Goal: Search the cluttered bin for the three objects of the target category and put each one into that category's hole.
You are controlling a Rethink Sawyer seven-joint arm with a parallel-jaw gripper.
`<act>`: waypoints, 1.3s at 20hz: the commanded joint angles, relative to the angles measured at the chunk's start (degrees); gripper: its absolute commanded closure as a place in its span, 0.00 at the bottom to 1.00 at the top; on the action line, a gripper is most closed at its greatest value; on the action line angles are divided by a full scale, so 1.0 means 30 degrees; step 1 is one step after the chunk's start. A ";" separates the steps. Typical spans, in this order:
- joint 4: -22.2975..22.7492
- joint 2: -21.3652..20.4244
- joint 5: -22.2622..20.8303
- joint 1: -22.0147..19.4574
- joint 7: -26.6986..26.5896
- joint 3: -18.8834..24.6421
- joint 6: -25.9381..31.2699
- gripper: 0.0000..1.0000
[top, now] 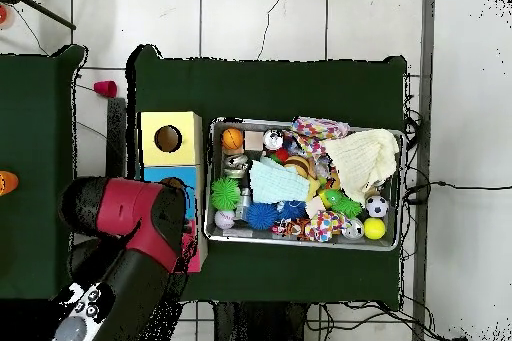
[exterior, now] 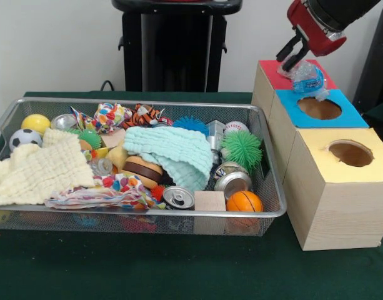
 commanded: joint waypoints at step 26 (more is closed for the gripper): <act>-0.0596 -0.0220 0.0421 -0.0267 0.4018 0.1369 0.0984 0.00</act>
